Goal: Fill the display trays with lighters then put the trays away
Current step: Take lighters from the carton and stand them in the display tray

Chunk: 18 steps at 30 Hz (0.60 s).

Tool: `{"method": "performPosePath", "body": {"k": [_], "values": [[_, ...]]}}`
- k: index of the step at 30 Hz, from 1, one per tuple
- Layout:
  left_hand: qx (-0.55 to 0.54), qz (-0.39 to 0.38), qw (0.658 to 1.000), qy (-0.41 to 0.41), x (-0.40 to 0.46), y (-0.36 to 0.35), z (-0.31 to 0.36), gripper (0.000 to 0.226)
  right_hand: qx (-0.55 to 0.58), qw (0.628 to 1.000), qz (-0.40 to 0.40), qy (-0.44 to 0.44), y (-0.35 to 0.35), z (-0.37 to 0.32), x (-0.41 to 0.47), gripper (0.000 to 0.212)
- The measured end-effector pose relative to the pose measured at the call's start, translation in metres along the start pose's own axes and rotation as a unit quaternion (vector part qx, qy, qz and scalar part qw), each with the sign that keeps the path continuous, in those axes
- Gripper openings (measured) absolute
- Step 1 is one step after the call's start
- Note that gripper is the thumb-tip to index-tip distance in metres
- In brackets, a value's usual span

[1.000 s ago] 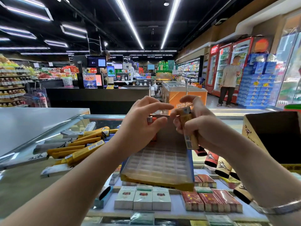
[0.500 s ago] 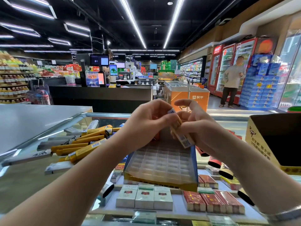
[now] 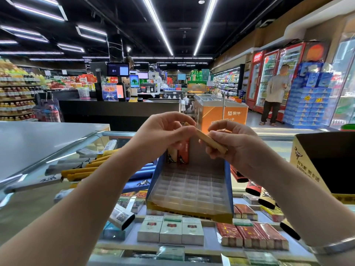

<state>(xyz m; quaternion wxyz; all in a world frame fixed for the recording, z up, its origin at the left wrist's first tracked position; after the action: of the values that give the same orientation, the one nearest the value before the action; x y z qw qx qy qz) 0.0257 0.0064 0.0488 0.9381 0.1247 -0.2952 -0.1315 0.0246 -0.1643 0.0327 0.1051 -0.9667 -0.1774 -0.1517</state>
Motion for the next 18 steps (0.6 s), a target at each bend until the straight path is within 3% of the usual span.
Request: {"method": "performPosePath", "body": {"k": [3, 7, 12, 18], "values": [[0.069, 0.081, 0.993, -0.046, 0.002, 0.010, -0.001, 0.020, -0.137, 0.985, 0.086, 0.068, 0.006, -0.001, 0.001, 0.011], [0.154, 0.149, 0.972, -0.092, 0.002, 0.022, -0.001, 0.019, -0.322, 0.919, 0.190, 0.123, 0.015, -0.003, 0.000, 0.021], [0.240, 0.158, 0.954, -0.088, 0.002, 0.026, -0.008, 0.023, -0.353, 0.928, 0.105, -0.052, 0.020, 0.018, 0.004, 0.051], [0.348, 0.135, 0.924, -0.087, 0.002, 0.025, -0.015, 0.011, -0.381, 0.916, 0.109, -0.057, 0.023, 0.021, 0.005, 0.057]]}}
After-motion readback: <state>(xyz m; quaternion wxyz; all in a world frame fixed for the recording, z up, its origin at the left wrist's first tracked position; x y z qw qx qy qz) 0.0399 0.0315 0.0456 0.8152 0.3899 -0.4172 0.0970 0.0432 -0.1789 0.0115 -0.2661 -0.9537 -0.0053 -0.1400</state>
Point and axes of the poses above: each hand's wrist, its own x-axis towards the middle knuckle, its own y-axis out of the back of the hand, z = x × y, the point moved 3 cm from there along x, towards the middle knuckle, and after that the axes turned 2 degrees about x, right-handed, at the moved point
